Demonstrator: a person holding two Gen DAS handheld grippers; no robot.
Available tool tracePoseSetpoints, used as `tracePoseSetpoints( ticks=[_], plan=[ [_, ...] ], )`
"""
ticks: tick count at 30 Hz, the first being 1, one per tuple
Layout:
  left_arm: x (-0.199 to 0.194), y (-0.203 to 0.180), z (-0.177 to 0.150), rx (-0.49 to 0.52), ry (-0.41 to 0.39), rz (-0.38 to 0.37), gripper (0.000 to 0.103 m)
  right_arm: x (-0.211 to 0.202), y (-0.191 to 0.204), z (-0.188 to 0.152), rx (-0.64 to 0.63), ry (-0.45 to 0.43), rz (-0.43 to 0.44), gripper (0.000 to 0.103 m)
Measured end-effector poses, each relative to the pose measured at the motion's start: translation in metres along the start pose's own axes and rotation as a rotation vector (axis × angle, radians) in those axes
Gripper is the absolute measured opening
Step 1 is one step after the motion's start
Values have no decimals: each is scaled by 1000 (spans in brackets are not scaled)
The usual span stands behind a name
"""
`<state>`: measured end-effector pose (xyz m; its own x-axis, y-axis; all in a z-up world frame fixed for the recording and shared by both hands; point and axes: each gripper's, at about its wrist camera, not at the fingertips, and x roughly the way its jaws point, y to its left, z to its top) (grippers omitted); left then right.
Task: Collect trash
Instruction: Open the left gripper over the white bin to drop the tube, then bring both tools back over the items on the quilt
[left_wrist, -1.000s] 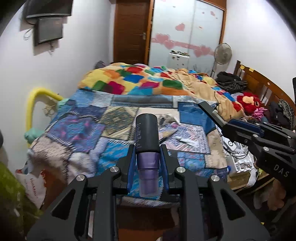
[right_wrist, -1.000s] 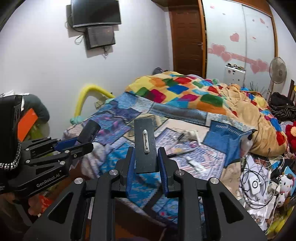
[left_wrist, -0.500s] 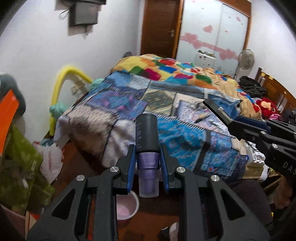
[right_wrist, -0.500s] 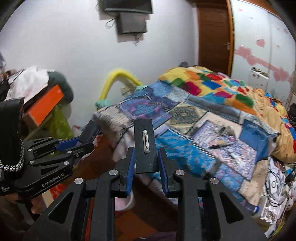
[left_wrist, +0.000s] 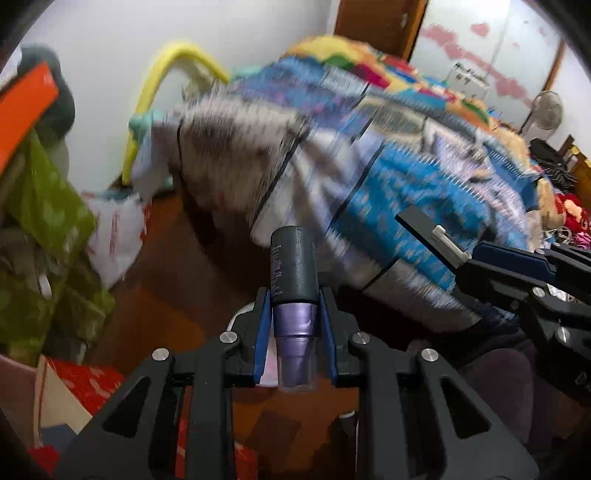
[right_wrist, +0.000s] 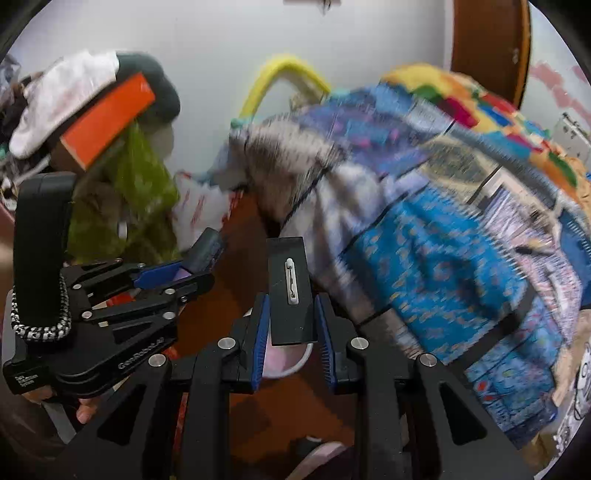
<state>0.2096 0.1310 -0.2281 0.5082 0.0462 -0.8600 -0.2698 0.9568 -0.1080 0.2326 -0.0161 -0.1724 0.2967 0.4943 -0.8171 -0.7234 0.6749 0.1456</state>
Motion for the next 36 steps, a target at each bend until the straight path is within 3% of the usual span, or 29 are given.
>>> tracePoseSetpoints(
  ticks=[10,18,23,25,27,36],
  plan=[
    [95,33,-32,-123,232,1,25,104,-3,-18,24,235,34,23],
    [139,51,-41,-185,348,-12,25,152,-7,-28,52,340,85,23],
    [142,57,-34,-201,344,-14,25,157,-2,-21,48,333,156,24],
    [138,57,-31,-200,337,-5,30,160,-2,-16,66,341,188,38],
    [135,60,-28,-193,326,11,34,162,-4,-13,85,341,199,44],
    [100,58,-24,-176,260,46,34,145,-12,-12,90,315,146,44]
  ],
)
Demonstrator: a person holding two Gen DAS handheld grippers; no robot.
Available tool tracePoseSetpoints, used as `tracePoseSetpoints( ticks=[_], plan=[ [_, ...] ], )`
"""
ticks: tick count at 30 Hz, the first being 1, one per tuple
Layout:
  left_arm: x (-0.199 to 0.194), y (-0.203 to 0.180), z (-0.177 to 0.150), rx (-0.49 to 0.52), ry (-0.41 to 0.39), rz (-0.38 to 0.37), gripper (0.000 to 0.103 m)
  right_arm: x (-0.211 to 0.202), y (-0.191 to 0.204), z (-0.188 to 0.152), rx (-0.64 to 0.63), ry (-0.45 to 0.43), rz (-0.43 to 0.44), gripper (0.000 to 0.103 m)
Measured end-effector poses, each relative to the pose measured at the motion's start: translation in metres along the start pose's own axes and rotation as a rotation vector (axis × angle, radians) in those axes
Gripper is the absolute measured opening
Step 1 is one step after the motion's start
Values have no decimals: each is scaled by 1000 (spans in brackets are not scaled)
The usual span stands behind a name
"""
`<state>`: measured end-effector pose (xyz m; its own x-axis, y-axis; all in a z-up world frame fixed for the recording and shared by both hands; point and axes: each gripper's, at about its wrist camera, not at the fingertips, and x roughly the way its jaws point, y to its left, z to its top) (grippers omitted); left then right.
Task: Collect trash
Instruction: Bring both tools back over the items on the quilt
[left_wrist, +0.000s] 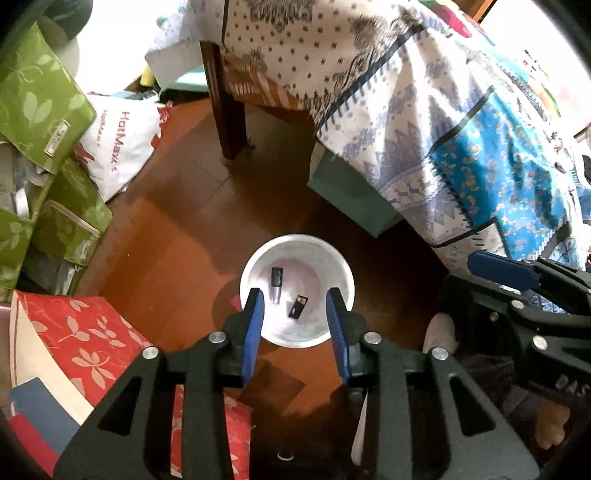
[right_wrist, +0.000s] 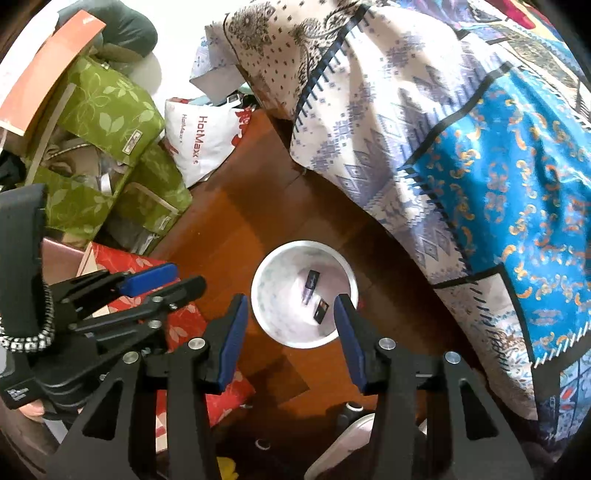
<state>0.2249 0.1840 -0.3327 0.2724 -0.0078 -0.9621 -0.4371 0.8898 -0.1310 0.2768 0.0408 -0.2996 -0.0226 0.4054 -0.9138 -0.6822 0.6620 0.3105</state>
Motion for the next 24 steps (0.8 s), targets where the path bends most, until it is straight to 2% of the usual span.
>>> tracePoseSetpoints(
  ticks=[9,17,24],
  plan=[
    [-62,-20,-8,21,-122,-22,34,-61,-4,-12,-24,-136,-73,44],
    [-130,-54,-14,50,-282,-59,34,-144,-13,-36,-16,-328,-134,44],
    [-194,-100,-25,105,-436,-104,34,-218,-17,-65,-6,-496,-189,44]
  ],
)
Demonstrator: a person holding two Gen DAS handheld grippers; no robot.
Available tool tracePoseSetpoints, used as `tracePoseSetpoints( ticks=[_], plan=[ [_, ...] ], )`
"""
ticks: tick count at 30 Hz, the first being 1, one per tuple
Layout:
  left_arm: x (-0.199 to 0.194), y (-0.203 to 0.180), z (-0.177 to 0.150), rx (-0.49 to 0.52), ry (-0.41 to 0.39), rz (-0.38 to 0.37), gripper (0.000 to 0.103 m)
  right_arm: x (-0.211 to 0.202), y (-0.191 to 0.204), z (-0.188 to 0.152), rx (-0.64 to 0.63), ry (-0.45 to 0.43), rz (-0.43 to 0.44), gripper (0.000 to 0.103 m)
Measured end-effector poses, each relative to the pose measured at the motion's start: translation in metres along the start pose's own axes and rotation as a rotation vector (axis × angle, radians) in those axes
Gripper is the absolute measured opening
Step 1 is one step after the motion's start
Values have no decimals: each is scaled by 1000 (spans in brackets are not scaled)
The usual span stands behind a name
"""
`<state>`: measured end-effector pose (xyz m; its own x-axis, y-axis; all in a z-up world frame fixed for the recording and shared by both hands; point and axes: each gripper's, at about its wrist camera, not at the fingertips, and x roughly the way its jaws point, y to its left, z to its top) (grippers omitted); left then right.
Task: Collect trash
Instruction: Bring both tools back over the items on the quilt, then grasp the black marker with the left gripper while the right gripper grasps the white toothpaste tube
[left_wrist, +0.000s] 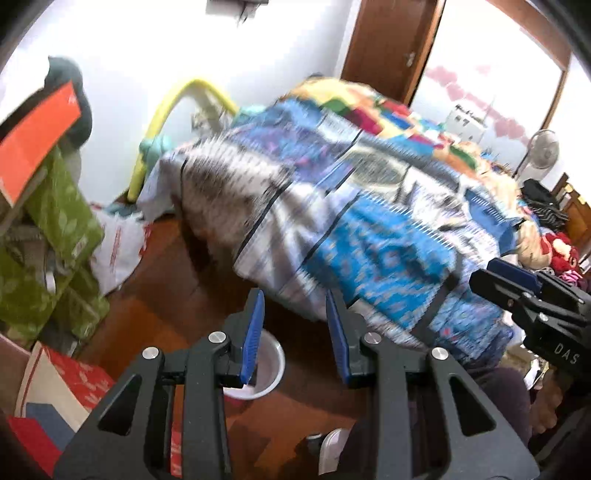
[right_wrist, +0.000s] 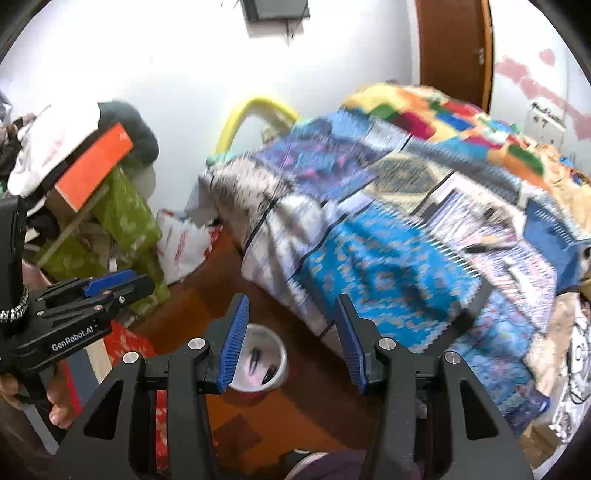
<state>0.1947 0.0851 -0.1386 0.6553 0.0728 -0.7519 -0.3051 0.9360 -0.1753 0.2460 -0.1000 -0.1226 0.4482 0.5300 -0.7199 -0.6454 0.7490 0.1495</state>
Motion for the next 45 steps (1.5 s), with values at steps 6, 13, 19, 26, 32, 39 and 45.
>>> tracePoseSetpoints(
  ticks=[6,13,19,26,32,39,45],
  plan=[
    [-29,-44,13,40,-87,-41,34,-49,-20,-1,-2,-97,-68,44],
    [-48,-100,31,111,-149,-84,34,-88,-62,-2,38,-169,-130,45],
    [-41,-144,49,174,-169,-116,37,-103,-99,0,61,-207,-183,45],
    [-4,-196,72,227,-142,-180,41,-105,-158,1,110,-188,-245,45],
    [45,-236,81,273,-81,-225,42,-94,-204,-2,158,-150,-285,45],
    [129,-272,86,343,45,-242,42,-63,-248,-10,205,-80,-305,45],
    [199,-289,85,367,138,-247,42,-26,-280,-17,236,-3,-291,45]
  ],
)
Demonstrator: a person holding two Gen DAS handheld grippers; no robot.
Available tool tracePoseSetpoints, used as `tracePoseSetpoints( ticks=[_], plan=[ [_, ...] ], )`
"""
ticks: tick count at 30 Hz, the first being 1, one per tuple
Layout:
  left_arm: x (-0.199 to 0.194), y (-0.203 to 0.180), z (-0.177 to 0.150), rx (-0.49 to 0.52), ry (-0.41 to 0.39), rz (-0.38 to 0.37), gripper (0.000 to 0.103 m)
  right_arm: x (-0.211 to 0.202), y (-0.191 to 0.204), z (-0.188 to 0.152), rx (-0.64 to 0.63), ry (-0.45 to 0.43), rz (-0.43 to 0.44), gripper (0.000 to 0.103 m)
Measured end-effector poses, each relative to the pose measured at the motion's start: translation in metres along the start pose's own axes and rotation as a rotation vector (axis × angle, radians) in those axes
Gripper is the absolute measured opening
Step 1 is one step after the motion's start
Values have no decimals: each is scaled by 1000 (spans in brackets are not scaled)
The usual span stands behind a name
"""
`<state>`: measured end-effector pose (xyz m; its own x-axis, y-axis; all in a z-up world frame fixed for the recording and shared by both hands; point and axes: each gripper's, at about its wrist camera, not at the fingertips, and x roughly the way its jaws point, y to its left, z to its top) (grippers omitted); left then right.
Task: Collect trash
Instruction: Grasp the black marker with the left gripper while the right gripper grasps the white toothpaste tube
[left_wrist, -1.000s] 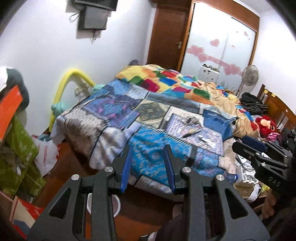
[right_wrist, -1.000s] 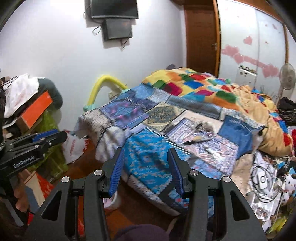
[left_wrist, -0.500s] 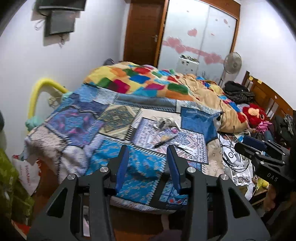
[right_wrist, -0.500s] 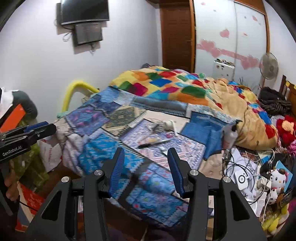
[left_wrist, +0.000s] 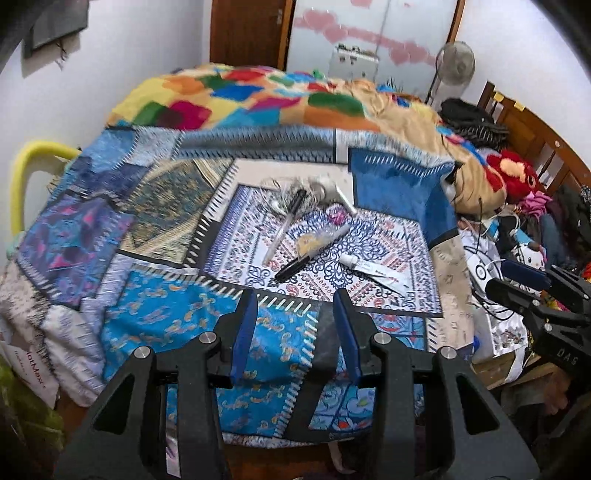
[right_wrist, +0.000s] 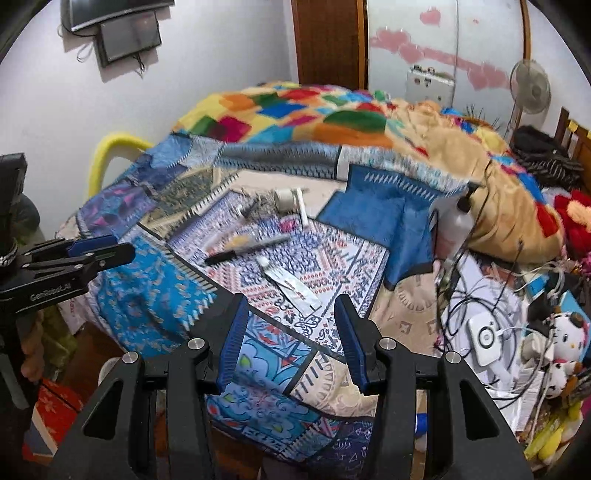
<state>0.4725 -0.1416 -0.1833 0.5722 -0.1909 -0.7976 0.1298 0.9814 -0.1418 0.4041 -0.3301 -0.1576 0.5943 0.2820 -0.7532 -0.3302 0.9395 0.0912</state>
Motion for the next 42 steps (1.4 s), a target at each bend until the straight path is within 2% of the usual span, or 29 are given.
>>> tracePoseSetpoints(
  ticks=[10,16,19,23,25,26,28,30,33,34,38,41,42],
  plan=[
    [103,11,10,11,116,-19,42,86,-14,-1,16,139,46,45],
    [133,9,13,53,118,-31,42,117,-11,1,-32,161,59,45],
    [138,8,16,67,97,-25,42,128,-6,5,-63,157,60,45],
    [137,6,15,70,93,-61,41,139,2,8,-109,150,70,45],
    [135,-1,10,93,102,-86,25,145,5,9,-119,159,70,45],
    [135,-4,9,102,106,-96,21,145,6,9,-127,148,63,45],
    [133,-12,5,131,116,-109,19,147,7,10,-145,146,55,45],
    [134,-20,3,158,113,-87,19,148,8,10,-155,139,54,44],
    [138,-24,6,161,106,-83,19,147,9,7,-187,120,28,35],
    [139,-25,7,157,105,-85,19,146,9,6,-194,112,24,27],
    [144,-30,12,167,83,-79,19,145,-2,8,-139,110,64,25],
    [142,-35,7,195,71,-42,19,145,-8,10,-72,121,85,25],
    [142,-36,6,197,72,-36,14,144,-9,10,-53,125,81,25]
  ],
)
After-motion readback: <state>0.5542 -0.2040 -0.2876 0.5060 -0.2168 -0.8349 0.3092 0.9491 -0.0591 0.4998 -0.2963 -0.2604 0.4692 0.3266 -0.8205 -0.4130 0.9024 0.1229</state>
